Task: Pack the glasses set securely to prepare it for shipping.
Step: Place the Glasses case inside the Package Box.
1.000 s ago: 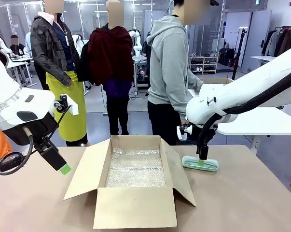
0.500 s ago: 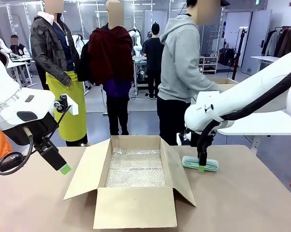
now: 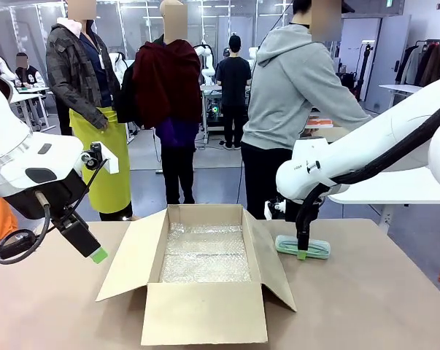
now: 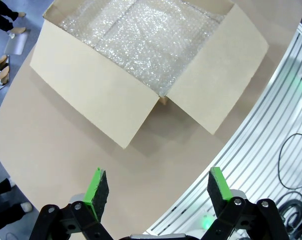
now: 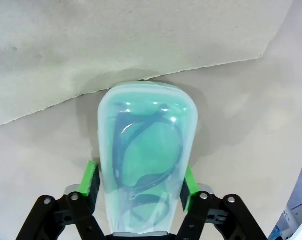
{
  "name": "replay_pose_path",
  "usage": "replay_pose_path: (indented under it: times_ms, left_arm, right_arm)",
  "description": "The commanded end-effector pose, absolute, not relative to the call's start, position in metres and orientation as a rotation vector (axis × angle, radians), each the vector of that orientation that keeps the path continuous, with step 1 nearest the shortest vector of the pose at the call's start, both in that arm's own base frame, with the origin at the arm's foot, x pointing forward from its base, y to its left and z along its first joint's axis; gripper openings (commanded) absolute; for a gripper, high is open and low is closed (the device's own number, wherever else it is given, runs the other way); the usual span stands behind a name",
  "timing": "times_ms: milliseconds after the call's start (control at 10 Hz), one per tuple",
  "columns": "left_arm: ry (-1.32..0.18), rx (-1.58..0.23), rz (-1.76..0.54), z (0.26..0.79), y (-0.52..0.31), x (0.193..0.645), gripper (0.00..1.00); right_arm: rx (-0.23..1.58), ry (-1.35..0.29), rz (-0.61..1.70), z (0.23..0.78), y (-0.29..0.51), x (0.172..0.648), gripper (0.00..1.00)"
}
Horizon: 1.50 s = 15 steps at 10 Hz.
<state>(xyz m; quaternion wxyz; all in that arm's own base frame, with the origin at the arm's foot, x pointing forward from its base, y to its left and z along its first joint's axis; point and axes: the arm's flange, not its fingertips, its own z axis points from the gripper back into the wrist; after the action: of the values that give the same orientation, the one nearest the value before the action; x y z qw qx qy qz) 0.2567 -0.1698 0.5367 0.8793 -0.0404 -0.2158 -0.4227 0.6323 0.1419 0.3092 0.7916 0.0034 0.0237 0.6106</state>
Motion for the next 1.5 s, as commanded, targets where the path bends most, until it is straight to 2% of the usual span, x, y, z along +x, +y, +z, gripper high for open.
replay_pose_path:
  times_ms: [0, 100, 300, 600, 900, 1400]
  left_arm:
    - [-0.466, -0.082, -0.895, 0.538, -0.17, 0.258, 1.0]
    - [-0.466, -0.082, -0.895, 0.538, -0.17, 0.258, 1.0]
    - [-0.466, -0.082, -0.895, 0.538, -0.17, 0.258, 1.0]
    - [-0.466, -0.082, -0.895, 0.538, -0.17, 0.258, 1.0]
    - [-0.466, -0.082, -0.895, 0.538, -0.17, 0.258, 1.0]
    - [-0.466, -0.082, -0.895, 0.538, -0.17, 0.258, 1.0]
  right_arm:
    - [-0.005, 0.063, 1.293, 0.31, 0.144, 0.633, 0.49]
    - [0.002, 0.058, 1.292, 0.315, 0.143, 0.634, 0.41]
    - [0.0, 0.057, 1.354, 0.344, 0.14, 0.629, 0.41]
    - [-0.059, 0.012, 1.429, 0.418, 0.136, 0.609, 0.41]
    - [-0.111, -0.012, 1.47, 0.461, 0.153, 0.6, 0.41]
    - [-0.19, -0.032, 1.61, 0.505, 0.264, 0.605, 0.41]
